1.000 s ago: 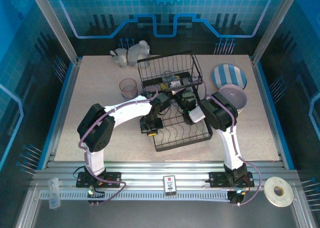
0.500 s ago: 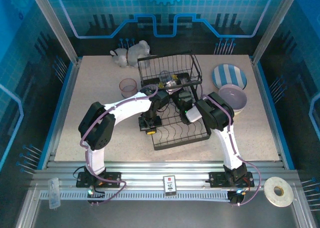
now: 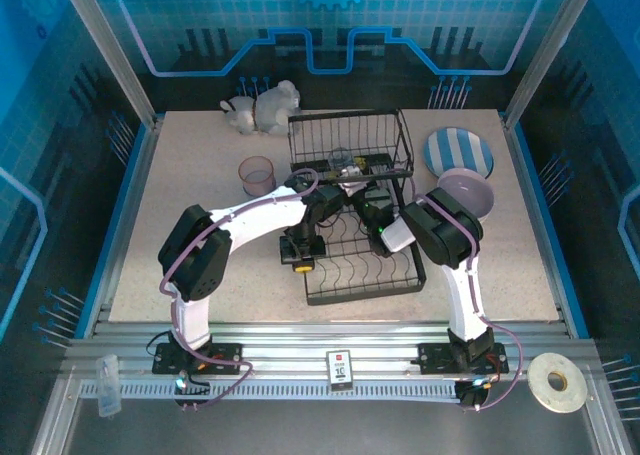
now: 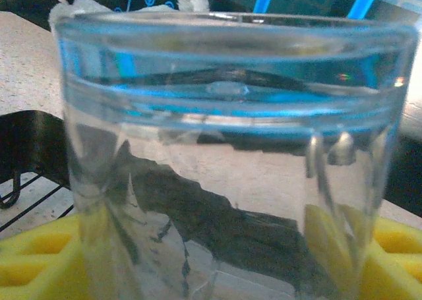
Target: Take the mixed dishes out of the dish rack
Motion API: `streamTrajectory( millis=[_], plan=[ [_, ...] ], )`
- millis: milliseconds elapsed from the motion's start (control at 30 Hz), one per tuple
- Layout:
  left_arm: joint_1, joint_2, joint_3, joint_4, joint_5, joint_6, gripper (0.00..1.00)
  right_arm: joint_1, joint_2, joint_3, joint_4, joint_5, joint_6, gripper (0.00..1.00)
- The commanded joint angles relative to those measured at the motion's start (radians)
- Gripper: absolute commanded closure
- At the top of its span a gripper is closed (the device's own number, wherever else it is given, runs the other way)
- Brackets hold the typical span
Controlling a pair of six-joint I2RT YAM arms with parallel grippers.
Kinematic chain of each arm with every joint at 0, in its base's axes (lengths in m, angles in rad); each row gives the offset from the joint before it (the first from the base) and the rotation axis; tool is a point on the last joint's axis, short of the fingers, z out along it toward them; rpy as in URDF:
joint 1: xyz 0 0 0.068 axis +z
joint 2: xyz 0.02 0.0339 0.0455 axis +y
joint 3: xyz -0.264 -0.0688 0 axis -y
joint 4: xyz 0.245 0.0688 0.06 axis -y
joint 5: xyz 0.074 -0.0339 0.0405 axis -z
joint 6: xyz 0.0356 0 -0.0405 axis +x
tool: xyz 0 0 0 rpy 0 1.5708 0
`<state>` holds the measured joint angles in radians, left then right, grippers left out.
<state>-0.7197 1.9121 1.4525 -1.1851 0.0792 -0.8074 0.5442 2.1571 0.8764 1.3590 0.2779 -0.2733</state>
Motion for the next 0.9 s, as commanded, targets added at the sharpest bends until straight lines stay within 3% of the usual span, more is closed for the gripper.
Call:
streamTrajectory(
  millis=[0,467,867],
  plan=[
    [0.081,0.042,0.086,0.230,0.060,0.048,1.00,0.129,-0.035,-0.059,0.066,-0.212,-0.155,0.62],
    [0.081,0.050,0.146,0.197,0.043,0.075,1.00,0.173,0.102,0.106,0.065,-0.259,-0.255,0.63],
    [0.106,0.027,0.092,0.246,0.061,0.042,1.00,0.159,-0.009,0.009,0.066,-0.216,-0.215,0.63]
  ],
)
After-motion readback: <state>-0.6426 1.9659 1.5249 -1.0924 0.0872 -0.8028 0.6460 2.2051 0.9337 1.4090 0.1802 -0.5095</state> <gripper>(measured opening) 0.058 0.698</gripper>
